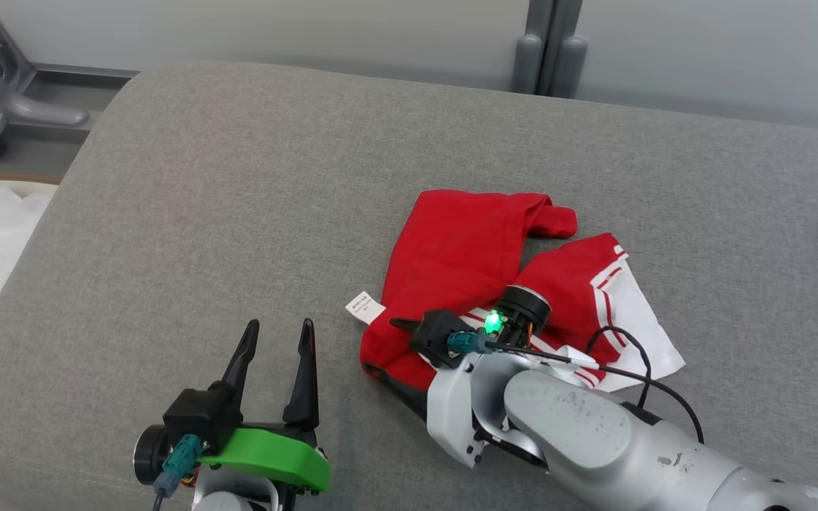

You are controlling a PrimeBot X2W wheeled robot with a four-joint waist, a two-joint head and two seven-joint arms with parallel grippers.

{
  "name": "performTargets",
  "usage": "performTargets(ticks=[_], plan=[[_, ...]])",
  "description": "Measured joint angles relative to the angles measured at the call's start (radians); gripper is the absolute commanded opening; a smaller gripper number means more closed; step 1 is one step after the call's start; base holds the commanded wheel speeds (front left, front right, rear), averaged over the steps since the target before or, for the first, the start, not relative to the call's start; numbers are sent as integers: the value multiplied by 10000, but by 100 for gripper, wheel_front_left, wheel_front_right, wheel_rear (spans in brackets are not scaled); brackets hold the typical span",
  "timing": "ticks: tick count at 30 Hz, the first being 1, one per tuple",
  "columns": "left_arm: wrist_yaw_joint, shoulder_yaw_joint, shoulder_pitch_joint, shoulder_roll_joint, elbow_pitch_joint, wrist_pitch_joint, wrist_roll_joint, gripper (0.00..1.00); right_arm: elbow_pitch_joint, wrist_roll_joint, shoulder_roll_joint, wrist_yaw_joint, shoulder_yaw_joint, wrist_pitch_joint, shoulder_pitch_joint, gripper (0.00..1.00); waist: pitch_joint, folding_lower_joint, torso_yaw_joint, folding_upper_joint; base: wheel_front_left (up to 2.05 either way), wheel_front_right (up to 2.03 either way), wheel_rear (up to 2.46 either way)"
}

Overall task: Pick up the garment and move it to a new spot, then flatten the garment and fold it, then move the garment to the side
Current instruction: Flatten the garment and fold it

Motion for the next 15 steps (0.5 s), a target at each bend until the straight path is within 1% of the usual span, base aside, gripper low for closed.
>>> performTargets(ticks=[4, 8, 10, 12, 15], plan=[[-13, 36, 81, 0, -12, 0, 75, 100, 215, -253, 2, 0, -742, -368, 122, 100, -122, 0, -302, 0, 0, 0, 0], [-33, 15, 167, 0, -13, 0, 81, 100, 882, -1012, -27, 0, -1595, -608, 18, 100, -224, 0, -513, 0, 0, 0, 0], [-54, -35, 168, 0, -15, 2, 81, 100, 1223, -1475, -121, 0, -1941, -646, -139, 100, -259, 0, -527, 0, 0, 0, 0], [-59, -63, 169, 0, -15, 0, 81, 100, 1524, -1680, -169, 0, -2167, -642, -188, 100, -259, 0, -477, 0, 0, 0, 0], [-59, -65, 168, 0, -23, 0, 81, 100, 2006, -2057, -265, 0, -2337, -516, -275, 100, -224, 0, -325, 0, 0, 0, 0]])
